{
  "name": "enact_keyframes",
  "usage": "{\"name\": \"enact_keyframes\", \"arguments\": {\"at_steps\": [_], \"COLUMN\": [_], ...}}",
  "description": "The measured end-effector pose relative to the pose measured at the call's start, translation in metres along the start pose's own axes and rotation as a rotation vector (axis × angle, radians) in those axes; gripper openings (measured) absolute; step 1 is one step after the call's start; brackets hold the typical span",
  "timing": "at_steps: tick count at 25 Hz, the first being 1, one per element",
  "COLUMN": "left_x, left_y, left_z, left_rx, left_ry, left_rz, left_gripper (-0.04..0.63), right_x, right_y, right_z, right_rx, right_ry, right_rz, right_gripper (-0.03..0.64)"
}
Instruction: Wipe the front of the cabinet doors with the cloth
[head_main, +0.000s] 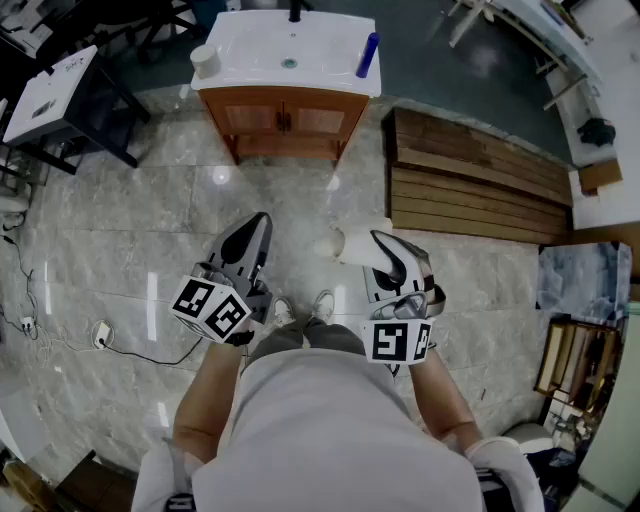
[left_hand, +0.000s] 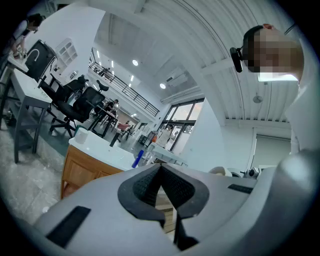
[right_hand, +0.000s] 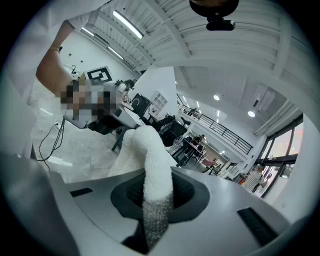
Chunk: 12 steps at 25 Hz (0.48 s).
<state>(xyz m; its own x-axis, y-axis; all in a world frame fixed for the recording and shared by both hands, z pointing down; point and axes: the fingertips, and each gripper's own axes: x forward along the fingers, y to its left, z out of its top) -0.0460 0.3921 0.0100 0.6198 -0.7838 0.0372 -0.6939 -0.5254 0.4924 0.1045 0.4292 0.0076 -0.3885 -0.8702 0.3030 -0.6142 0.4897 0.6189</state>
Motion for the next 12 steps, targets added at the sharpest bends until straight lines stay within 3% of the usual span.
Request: {"name": "enact_keyframes", "arguments": {"at_steps": [7, 12], "left_x": [0.003, 0.009], "left_y": [0.002, 0.001], "left_z": [0.000, -0.011], "left_rx": [0.014, 0.010], "left_ry": [0.012, 0.026], "left_rz": [0.012, 0.050], "left_gripper": [0.016, 0.017], "right_x": [0.010, 0.014], "right_y": [0.002, 0.008], "right_z": [0.003, -0.016], "right_rx": [-0.010, 0.048], "right_ry": [-0.018, -0.028], "right_rz": [0.015, 0.064], "right_gripper": [0.071, 0.072]}}
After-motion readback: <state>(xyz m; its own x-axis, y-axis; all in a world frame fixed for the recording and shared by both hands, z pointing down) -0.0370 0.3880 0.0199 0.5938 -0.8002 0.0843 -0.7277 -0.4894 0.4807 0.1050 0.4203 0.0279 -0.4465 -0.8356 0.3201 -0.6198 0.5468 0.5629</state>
